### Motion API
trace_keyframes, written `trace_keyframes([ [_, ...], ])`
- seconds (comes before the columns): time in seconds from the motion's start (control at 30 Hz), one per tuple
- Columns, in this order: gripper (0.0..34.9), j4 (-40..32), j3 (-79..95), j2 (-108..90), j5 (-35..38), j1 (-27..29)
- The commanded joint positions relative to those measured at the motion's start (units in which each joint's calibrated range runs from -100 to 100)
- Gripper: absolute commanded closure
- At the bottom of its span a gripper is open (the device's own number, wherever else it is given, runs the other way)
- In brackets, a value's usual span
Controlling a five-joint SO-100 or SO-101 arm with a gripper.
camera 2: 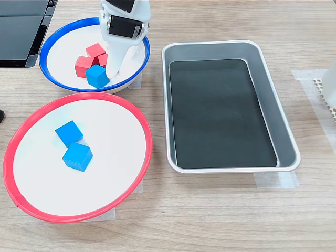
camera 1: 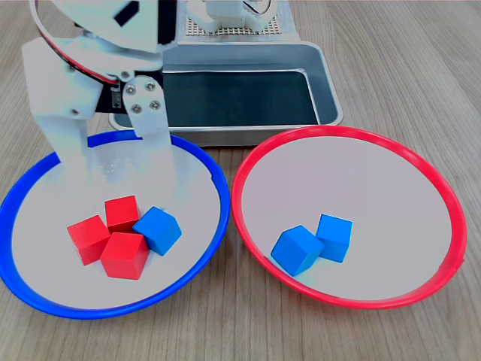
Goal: Relocate any misplaced blocks to their matching dishes.
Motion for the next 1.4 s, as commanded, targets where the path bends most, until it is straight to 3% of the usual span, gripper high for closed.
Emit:
trace_keyframes([
  [0.0,16.2,0.03,-3.28,0.4,0.24,-0.74],
  [0.8,19.3,-2.12,-8.38,5.94,0.73,1.52],
  [0.93,23.3,-2.53,-8.47,6.28,0.73,1.71],
  [1.07,32.0,-2.45,-7.83,5.77,0.93,1.52],
  [1.13,34.6,-2.2,-7.37,5.43,0.93,1.24],
  [1.37,34.6,-0.55,-5.65,2.36,-1.76,-0.27],
])
